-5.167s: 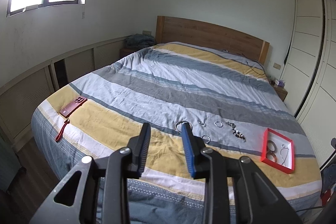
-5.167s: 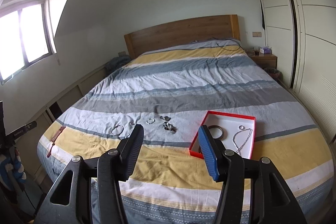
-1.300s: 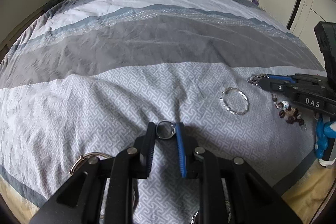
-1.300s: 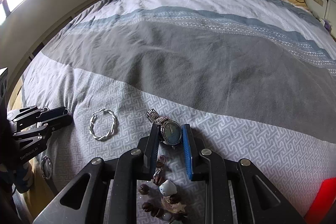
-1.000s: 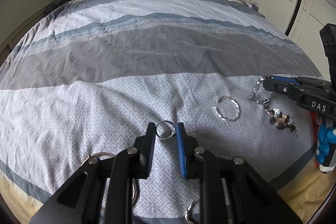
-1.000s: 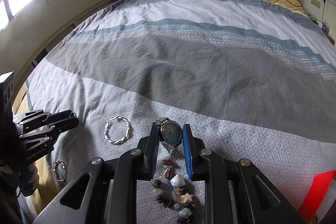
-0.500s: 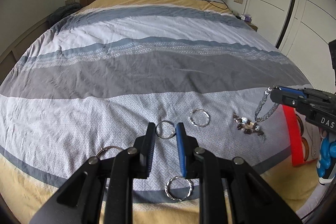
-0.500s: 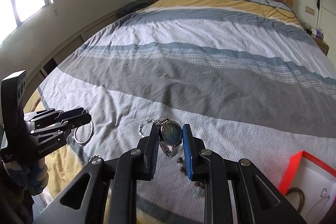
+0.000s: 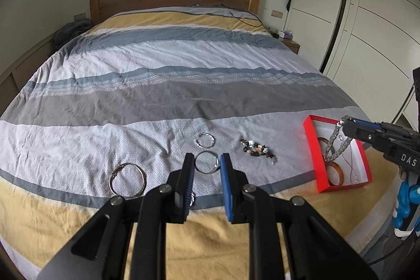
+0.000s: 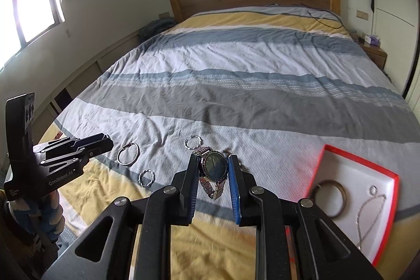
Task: Organize jewelry
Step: 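Carry the silver ring and silver watch with both tools into the red box, then open both tools to release the ring and watch inside the box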
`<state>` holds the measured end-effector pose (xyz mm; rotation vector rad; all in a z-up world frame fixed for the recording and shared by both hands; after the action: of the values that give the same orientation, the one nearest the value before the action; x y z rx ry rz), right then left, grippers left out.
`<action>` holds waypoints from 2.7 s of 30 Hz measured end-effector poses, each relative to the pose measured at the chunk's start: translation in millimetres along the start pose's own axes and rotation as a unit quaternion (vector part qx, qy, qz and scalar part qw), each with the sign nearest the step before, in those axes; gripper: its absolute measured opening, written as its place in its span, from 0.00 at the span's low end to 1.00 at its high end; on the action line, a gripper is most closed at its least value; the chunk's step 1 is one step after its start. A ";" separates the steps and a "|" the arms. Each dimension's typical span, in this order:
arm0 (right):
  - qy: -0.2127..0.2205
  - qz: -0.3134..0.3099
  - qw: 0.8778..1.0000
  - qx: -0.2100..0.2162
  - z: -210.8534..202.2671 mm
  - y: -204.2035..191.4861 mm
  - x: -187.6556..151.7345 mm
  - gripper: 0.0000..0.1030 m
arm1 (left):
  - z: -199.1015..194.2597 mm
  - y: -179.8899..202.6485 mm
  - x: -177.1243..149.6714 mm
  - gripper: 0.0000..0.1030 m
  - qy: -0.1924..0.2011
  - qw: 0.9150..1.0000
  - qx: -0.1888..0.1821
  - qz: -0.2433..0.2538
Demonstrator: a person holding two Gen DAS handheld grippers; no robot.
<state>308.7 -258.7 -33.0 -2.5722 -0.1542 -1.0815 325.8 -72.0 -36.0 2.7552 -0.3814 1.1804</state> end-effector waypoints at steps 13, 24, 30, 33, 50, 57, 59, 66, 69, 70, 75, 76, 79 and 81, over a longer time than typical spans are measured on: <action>0.032 0.050 0.997 -0.043 -94.9 47.5 -51.7 0.21 | -41.7 66.8 -17.5 0.18 0.003 0.999 -0.032 0.020; 0.042 0.114 0.989 -0.084 -134.3 132.9 -87.8 0.21 | -15.3 181.9 -21.7 0.18 -0.022 0.993 -0.086 0.072; 0.023 0.141 0.986 -0.087 -121.8 168.0 -115.3 0.21 | 11.1 243.9 -36.9 0.18 -0.050 0.987 -0.103 0.111; 0.012 0.152 0.984 -0.089 -111.6 184.4 -129.4 0.21 | 28.1 266.3 -44.7 0.18 -0.065 0.985 -0.102 0.126; -0.048 0.145 0.983 -0.100 -58.9 224.8 -164.7 0.19 | 109.5 321.3 -77.2 0.18 -0.133 0.974 -0.089 0.162; -0.060 0.145 0.982 -0.101 -54.2 229.0 -169.7 0.19 | 129.3 318.6 -86.4 0.18 -0.157 0.972 -0.077 0.155; -0.063 0.145 0.982 -0.102 -53.9 228.9 -171.6 0.19 | 130.9 317.5 -88.3 0.18 -0.160 0.972 -0.076 0.156; -0.053 0.160 0.979 -0.111 -66.6 228.6 -172.4 0.19 | 123.7 318.7 -86.8 0.19 -0.165 0.970 -0.083 0.157; -0.044 0.164 0.979 -0.114 -77.9 224.1 -172.2 0.19 | 115.0 316.2 -86.3 0.19 -0.167 0.970 -0.083 0.156; -0.041 0.164 0.979 -0.114 -82.3 221.9 -172.1 0.19 | 110.9 314.8 -84.9 0.19 -0.165 0.970 -0.084 0.156; -0.027 0.162 0.979 -0.119 -105.8 210.6 -168.5 0.20 | 74.9 301.3 -66.2 0.19 -0.139 0.975 -0.090 0.148; -0.023 0.163 0.979 -0.120 -111.9 207.9 -167.3 0.20 | 65.8 296.7 -61.5 0.22 -0.132 0.977 -0.090 0.144; -0.004 0.166 0.979 -0.120 -131.4 196.4 -161.1 0.21 | 40.1 277.4 -48.3 0.27 -0.111 0.982 -0.085 0.126; 0.007 0.165 0.979 -0.121 -143.8 185.7 -156.0 0.24 | 23.6 263.2 -43.3 0.27 -0.102 0.985 -0.082 0.113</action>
<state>144.9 -478.1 -100.8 -2.6680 0.4180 -1.0442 240.8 -322.0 -80.7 2.7474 -0.7953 0.8617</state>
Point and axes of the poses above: each gripper's, at about its wrist camera, not at the fingertips, and z roughly the way its jaws point, y to its right, x to its top, the point moved 8 cm from there along z, roughly the way its jaws point, and after that the axes turned 7 degrees about x, right-handed, at the moved point
